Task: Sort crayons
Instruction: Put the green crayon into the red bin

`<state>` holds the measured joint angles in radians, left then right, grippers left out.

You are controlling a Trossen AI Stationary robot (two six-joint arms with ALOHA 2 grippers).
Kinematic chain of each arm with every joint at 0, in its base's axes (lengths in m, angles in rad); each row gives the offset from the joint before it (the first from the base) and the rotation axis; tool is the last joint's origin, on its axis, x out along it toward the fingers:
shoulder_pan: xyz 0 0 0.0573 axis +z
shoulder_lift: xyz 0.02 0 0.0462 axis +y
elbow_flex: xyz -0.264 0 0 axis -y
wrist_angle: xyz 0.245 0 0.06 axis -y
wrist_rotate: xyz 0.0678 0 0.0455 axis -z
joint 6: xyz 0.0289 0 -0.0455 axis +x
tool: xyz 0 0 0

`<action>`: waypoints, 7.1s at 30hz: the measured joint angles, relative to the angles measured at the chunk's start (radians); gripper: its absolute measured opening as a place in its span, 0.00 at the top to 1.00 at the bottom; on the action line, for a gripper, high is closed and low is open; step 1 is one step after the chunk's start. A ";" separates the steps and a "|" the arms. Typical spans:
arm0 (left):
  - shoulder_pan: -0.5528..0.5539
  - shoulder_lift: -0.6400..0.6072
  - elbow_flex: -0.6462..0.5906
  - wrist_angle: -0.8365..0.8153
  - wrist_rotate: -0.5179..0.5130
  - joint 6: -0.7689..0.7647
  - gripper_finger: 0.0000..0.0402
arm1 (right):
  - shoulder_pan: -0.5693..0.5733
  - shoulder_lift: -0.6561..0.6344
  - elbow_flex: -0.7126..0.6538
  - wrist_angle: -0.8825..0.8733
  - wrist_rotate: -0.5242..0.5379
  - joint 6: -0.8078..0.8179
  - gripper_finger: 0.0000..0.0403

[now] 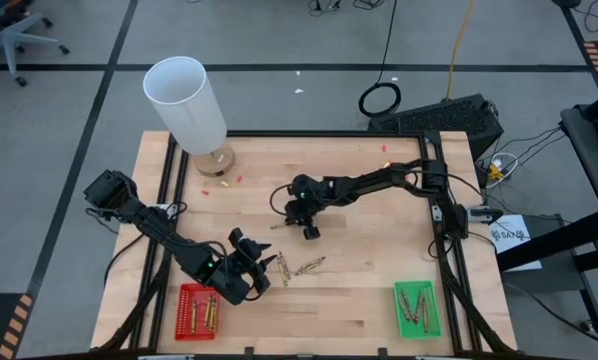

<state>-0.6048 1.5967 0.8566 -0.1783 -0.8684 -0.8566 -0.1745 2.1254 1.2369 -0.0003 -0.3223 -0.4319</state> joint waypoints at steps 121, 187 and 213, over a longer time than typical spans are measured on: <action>0.000 -0.005 0.001 0.218 -0.008 0.389 0.62 | 0.497 -0.584 -0.574 0.612 0.580 -0.259 0.99; 0.115 0.121 0.001 0.741 0.216 1.074 0.64 | 0.483 -0.584 -0.574 0.678 0.448 0.189 0.99; 0.153 0.119 0.000 0.772 0.298 1.046 0.89 | 0.483 -0.584 -0.574 0.685 0.451 0.197 0.99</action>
<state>-0.4519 1.7161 0.8570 0.5939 -0.5705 0.1890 0.3080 1.5414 0.6632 0.6846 0.1287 -0.2349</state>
